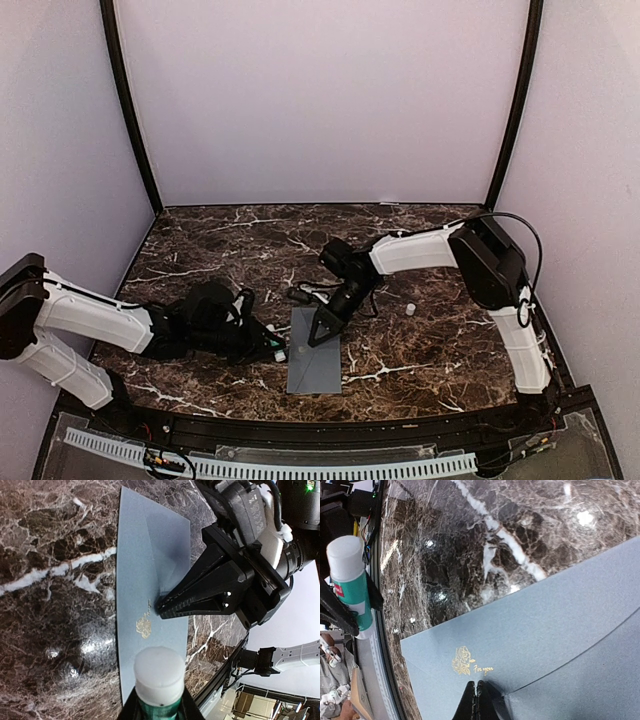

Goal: Place the letter into the envelope and seal it

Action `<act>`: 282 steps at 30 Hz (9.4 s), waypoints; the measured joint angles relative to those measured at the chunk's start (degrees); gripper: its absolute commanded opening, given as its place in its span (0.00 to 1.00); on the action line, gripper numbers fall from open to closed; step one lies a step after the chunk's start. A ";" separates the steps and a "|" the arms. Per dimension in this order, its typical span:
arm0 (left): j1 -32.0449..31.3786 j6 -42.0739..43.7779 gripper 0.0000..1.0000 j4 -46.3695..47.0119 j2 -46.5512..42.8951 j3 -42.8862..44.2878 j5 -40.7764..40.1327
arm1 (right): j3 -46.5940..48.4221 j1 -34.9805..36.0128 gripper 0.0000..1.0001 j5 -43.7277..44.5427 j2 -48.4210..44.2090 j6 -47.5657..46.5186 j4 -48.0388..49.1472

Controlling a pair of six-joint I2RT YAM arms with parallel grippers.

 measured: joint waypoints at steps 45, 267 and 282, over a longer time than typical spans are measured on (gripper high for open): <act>0.02 8.41 0.00 -1.44 24.87 20.13 3.04 | -7.50 -5.18 0.00 -0.48 -3.69 3.80 4.81; 0.63 43.58 0.00 16.74 12.50 42.45 -4.07 | -4.85 -12.81 0.44 3.21 -39.19 6.25 8.85; 0.63 49.64 0.00 16.04 10.21 42.34 17.59 | -4.22 -15.47 0.49 -29.49 -41.99 -11.61 -2.58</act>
